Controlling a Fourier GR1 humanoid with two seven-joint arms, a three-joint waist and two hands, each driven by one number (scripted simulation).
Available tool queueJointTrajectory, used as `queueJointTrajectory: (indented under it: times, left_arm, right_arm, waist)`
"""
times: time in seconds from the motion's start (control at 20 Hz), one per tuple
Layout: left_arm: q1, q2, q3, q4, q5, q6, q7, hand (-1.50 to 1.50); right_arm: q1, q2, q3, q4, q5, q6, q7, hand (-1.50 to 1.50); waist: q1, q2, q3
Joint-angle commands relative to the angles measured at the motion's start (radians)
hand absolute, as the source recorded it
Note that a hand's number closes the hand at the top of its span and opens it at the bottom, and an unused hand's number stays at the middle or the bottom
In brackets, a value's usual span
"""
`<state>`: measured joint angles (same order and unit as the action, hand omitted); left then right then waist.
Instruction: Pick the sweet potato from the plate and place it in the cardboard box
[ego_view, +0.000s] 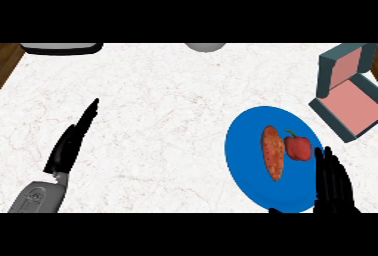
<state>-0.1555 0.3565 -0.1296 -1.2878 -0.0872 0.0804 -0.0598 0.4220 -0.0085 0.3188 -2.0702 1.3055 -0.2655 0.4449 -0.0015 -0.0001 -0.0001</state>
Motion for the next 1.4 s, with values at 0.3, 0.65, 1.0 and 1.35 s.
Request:
queueJointTrajectory:
  times: [0.3,0.65,1.0,1.35]
  left_arm:
    - [0.008,-0.039,0.045,-0.055,-0.056,-0.04,0.038,0.0]
    - [0.088,-0.094,0.043,-0.086,-0.106,-0.027,0.002,0.0]
    - [0.05,-0.115,0.088,-0.071,-0.145,-0.047,0.011,0.0]
    - [-0.024,-0.089,0.138,-0.019,-0.126,-0.121,0.044,0.0]
  right_arm:
    - [-0.143,0.008,0.043,0.131,0.045,0.025,0.122,-1.5]
    - [-0.155,0.006,-0.027,0.155,-0.02,0.042,0.063,-1.5]
    - [-0.248,0.006,-0.075,0.274,-0.065,0.033,0.035,-1.5]
    - [-0.38,0.004,-0.149,0.431,-0.118,0.001,-0.002,-1.5]
  waist:
    - [0.001,-0.001,0.0]
    - [0.001,-0.001,0.0]
    - [0.001,0.0,0.0]
    - [0.002,0.0,0.0]
